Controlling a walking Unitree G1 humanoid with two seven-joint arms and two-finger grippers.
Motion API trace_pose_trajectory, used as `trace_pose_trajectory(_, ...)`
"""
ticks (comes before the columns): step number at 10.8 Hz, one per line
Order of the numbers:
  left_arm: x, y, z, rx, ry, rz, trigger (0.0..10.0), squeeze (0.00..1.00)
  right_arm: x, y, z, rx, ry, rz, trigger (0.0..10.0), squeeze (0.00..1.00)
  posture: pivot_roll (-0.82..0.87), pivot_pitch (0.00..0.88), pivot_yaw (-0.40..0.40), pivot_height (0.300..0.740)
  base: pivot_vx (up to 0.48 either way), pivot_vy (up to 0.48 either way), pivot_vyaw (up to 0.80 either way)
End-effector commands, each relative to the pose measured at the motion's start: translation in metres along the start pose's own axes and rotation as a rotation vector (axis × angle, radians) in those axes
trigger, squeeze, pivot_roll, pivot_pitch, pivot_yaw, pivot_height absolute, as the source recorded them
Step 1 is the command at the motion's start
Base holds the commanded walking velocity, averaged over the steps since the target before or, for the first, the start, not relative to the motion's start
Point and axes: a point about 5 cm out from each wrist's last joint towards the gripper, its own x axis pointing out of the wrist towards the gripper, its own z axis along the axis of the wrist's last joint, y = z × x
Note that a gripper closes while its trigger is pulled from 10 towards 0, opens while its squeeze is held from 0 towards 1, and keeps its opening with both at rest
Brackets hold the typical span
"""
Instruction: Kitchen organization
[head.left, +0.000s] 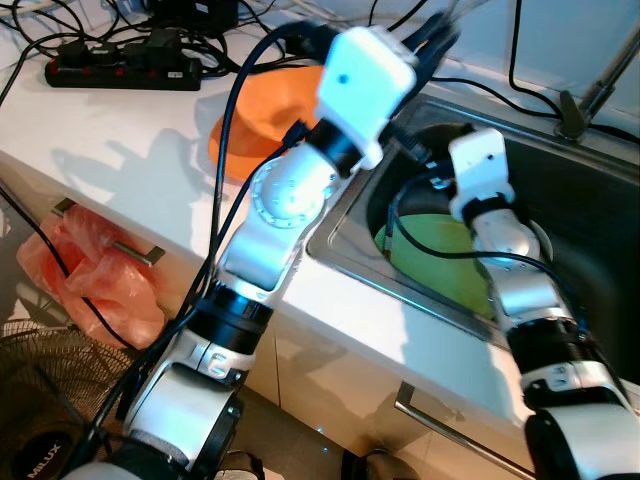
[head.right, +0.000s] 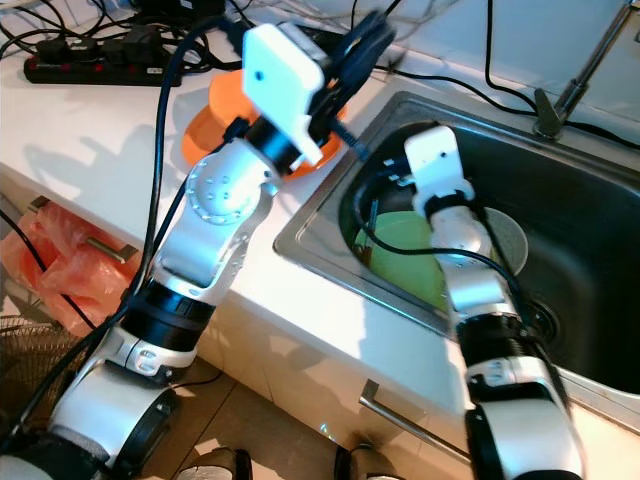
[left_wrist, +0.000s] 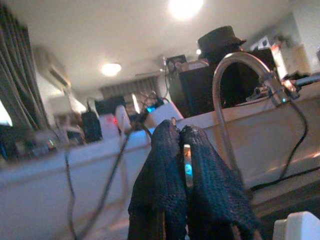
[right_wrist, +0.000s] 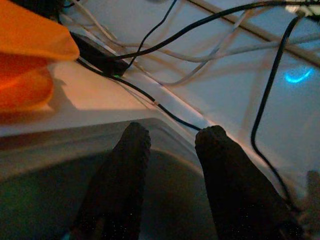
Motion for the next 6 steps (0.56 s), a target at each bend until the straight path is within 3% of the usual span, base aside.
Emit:
trace_pose_trajectory(1, 0.0, -0.001, 0.001, -0.061, -0.012, -0.015, 10.0, 0.0, -0.002, -0.003, 0.004, -0.04, -0.035, -0.003, 10.0, 0.0, 0.04, 0.127, -0.059, 0.74, 0.0, 0.0, 0.0)
trace_pose_trajectory(3, -0.005, 0.004, 0.0, -0.181, 0.007, 0.03, 10.0, 0.0, -0.01, -0.003, -0.005, -0.063, -0.031, 0.015, 10.0, 0.0, 0.03, 0.133, -0.057, 0.74, 0.0, 0.0, 0.0)
trace_pose_trajectory(4, -0.011, 0.009, -0.002, -0.279, 0.024, 0.06, 10.0, 0.0, -0.015, -0.006, -0.006, -0.055, -0.053, 0.03, 10.0, 0.0, 0.03, 0.137, -0.054, 0.74, 0.0, 0.0, 0.0)
trace_pose_trajectory(6, -0.017, 0.017, -0.008, -0.391, 0.044, 0.095, 10.0, 0.0, -0.018, -0.008, 0.0, -0.048, -0.109, 0.052, 10.0, 0.0, 0.03, 0.136, -0.052, 0.74, 0.0, 0.0, 0.0)
